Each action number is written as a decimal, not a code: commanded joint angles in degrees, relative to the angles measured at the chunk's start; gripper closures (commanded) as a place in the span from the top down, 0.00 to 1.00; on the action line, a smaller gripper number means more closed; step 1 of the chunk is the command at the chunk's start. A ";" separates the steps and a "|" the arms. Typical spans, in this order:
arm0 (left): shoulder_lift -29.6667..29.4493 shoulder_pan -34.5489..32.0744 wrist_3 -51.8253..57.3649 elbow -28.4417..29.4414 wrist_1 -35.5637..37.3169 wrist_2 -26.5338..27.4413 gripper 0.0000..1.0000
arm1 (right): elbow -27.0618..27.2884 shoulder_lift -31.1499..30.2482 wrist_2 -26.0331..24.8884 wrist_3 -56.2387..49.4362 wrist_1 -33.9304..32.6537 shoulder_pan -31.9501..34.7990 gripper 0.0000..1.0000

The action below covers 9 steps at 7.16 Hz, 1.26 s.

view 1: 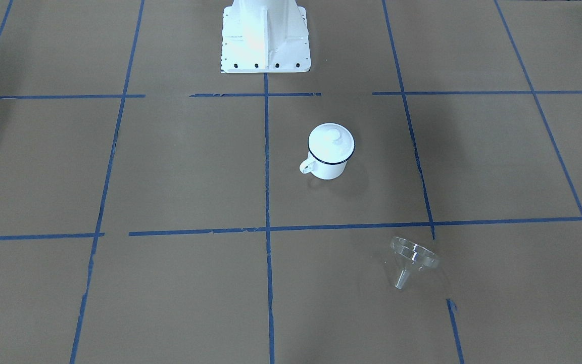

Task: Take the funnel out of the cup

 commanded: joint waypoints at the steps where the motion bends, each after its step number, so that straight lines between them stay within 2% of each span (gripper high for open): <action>1: 6.73 -3.15 3.17 1.19 0.41 -0.06 1.00 | 0.00 0.00 0.00 0.00 0.00 0.00 1.00; 4: 8.51 -3.15 2.73 0.85 1.89 -0.06 1.00 | 0.00 0.00 0.00 0.00 0.00 0.00 1.00; 6: 10.79 -3.15 2.73 -4.58 6.71 -0.14 1.00 | 0.00 0.00 0.00 0.00 0.00 0.00 1.00; 9: 11.24 -3.15 2.73 -4.87 7.35 -0.06 1.00 | 0.00 0.00 0.00 0.00 0.00 0.00 1.00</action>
